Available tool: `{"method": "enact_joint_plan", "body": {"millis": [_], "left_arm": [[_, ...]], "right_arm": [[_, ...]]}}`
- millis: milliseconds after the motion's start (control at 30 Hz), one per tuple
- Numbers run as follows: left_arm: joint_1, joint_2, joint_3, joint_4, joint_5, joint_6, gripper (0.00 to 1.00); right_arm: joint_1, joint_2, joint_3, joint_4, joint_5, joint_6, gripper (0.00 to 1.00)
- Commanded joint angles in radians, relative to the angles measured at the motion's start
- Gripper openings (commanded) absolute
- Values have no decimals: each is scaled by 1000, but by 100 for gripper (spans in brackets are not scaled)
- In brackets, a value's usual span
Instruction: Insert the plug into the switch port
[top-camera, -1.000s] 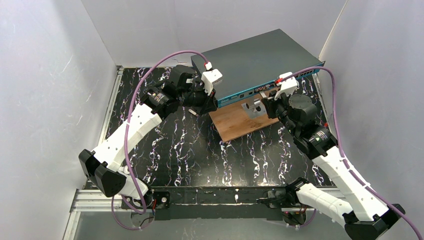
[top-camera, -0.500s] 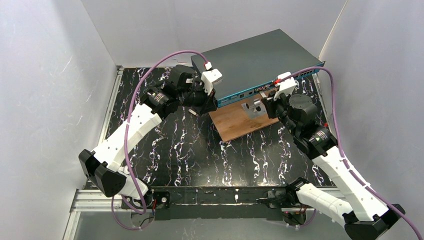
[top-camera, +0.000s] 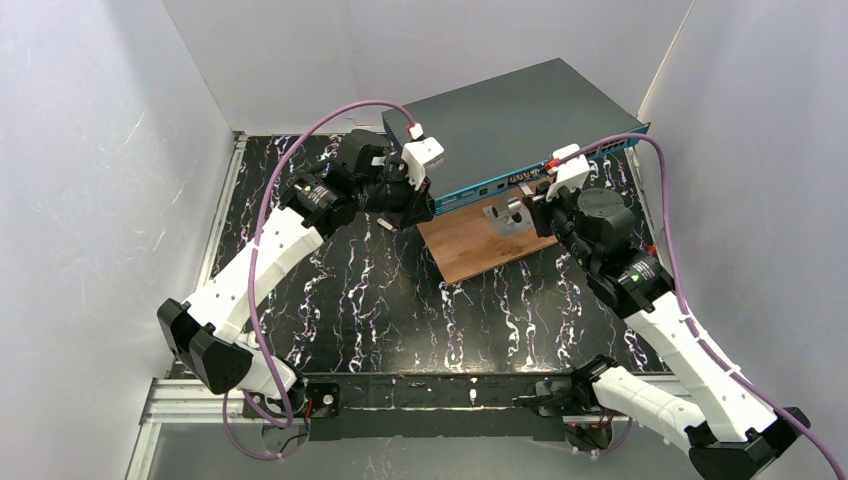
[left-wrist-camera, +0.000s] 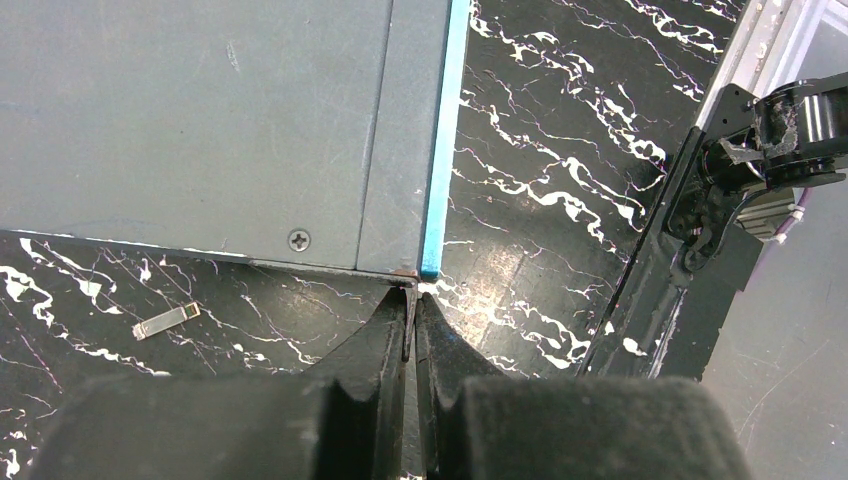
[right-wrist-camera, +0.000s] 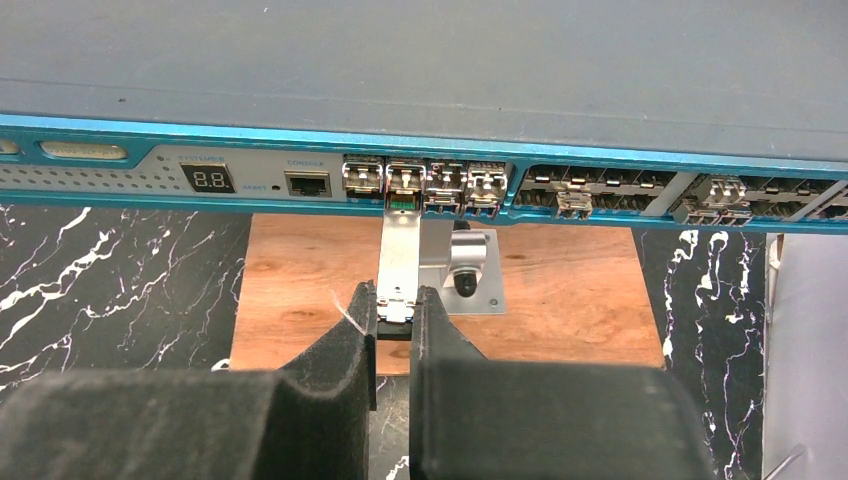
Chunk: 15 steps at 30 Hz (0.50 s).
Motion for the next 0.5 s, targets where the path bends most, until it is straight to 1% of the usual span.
{"method": "enact_joint_plan", "body": {"millis": [0, 367, 467], "left_arm": [[2, -15, 46, 29, -11, -2, 0], [3, -18, 40, 31, -10, 0, 0], [3, -16, 39, 32, -10, 0, 0]], "right_arm": [[0, 24, 35, 139, -21, 25, 1], [0, 35, 34, 144, -6, 50, 1], [0, 31, 27, 155, 2, 89, 1]]}}
